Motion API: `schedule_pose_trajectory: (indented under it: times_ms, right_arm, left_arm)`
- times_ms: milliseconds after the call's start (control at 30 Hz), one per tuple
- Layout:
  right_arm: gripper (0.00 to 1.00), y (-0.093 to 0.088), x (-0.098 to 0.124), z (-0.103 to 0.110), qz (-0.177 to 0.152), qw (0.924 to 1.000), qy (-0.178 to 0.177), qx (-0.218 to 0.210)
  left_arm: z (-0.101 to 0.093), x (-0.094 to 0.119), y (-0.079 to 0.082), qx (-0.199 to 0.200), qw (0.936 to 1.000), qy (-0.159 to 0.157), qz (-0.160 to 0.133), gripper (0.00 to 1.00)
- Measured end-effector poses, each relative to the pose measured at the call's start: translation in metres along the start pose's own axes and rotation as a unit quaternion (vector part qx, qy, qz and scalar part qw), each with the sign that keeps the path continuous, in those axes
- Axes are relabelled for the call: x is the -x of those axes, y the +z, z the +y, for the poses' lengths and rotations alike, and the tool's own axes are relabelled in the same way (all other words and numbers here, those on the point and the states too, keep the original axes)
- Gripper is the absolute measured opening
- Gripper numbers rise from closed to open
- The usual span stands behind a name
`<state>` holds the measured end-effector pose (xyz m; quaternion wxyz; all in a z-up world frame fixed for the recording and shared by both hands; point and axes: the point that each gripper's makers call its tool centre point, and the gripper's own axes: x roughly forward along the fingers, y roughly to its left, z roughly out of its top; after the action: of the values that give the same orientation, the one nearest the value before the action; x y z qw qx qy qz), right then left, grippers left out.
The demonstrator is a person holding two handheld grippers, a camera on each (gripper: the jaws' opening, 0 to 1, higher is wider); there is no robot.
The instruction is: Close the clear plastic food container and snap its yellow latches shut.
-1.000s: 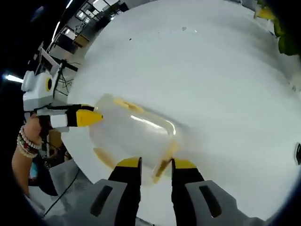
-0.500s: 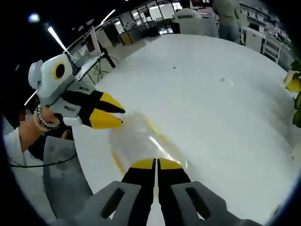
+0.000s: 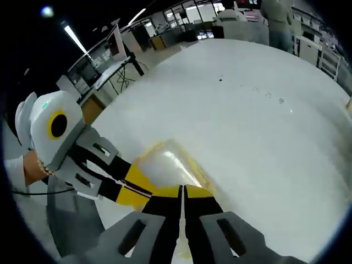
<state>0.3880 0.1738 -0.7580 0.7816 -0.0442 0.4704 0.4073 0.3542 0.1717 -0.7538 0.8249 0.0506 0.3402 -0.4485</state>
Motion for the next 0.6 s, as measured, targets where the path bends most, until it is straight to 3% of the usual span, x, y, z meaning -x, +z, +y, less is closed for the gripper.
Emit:
schedule_pose_trajectory:
  times_ms: [267, 367, 600]
  right_arm:
    - [0.00, 0.019, -0.006, -0.016, -0.024, 0.9995, -0.019, -0.002]
    - [0.00, 0.021, -0.011, -0.024, -0.020, 0.9994, -0.028, -0.003]
    - [0.00, 0.014, -0.022, -0.032, 0.002, 0.9994, -0.034, -0.004]
  left_arm:
    - [-0.022, 0.011, -0.013, 0.039, 0.9985, -0.039, 0.002, 0.00]
    - [-0.029, 0.014, -0.024, 0.061, 0.9965, -0.053, 0.021, 0.00]
    - [-0.032, 0.013, -0.046, 0.059, 0.9957, -0.056, 0.046, 0.00]
